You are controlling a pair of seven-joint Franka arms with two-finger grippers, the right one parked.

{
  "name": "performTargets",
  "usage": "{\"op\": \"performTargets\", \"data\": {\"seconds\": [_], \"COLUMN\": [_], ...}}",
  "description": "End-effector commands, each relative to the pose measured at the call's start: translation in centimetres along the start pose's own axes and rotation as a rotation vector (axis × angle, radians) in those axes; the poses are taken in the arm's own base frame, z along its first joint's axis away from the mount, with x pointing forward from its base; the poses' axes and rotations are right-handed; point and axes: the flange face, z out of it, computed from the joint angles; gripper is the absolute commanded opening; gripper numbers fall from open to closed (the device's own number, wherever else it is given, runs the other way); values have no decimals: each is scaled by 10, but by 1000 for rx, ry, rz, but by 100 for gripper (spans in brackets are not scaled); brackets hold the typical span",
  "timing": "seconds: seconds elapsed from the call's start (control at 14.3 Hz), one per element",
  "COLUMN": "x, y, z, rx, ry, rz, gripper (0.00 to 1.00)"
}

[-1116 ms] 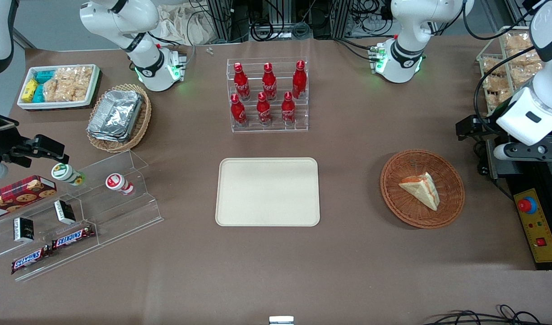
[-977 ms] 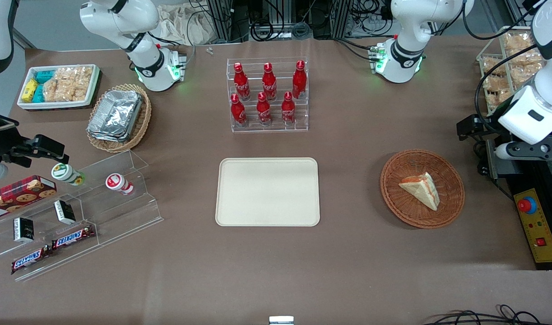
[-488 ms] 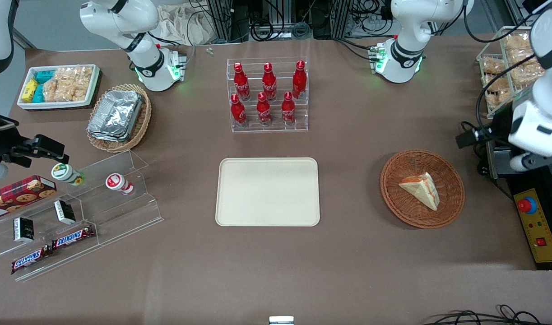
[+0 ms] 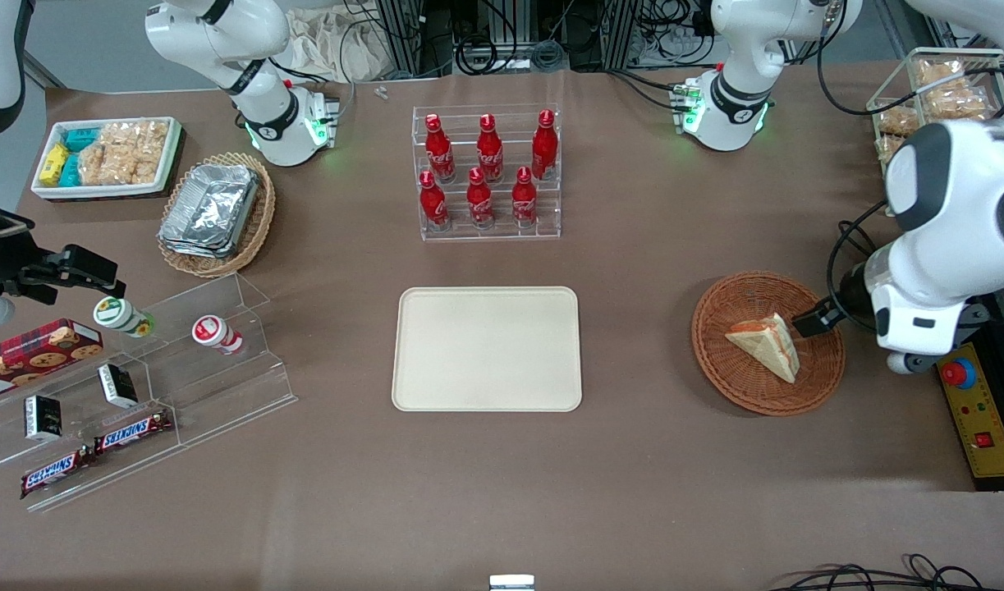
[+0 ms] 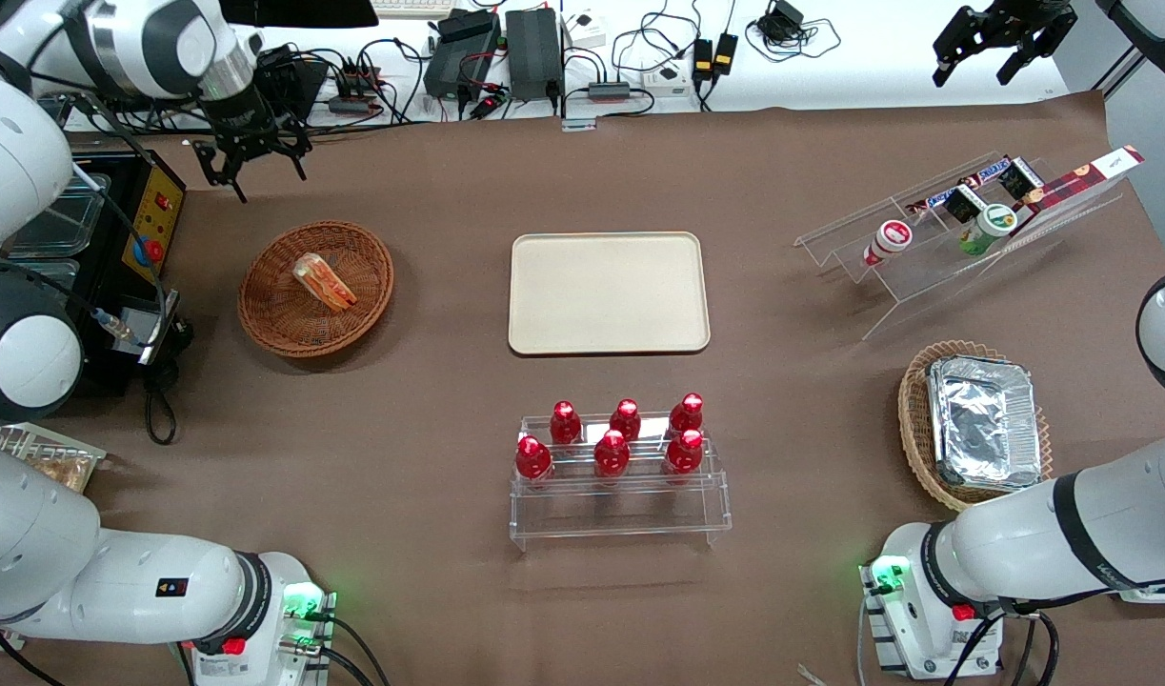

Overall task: Place sandwich from basket to tray
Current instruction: 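Move the left gripper over the sandwich in the wicker basket, then lower the left gripper and close it on the wrapped sandwich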

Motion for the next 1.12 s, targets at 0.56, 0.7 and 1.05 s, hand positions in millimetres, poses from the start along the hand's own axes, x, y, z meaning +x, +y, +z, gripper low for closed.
{"op": "performTargets", "data": {"seconds": [0.56,0.7,1.05], "x": [-13,-14,-4], "y": [-39,-35,-30], "z": [174,191,191], "rx": [-74,-72,-96], "ry": [61,57,78], "rz": [-183,-187,-227], "gripper": [100,100,0]}}
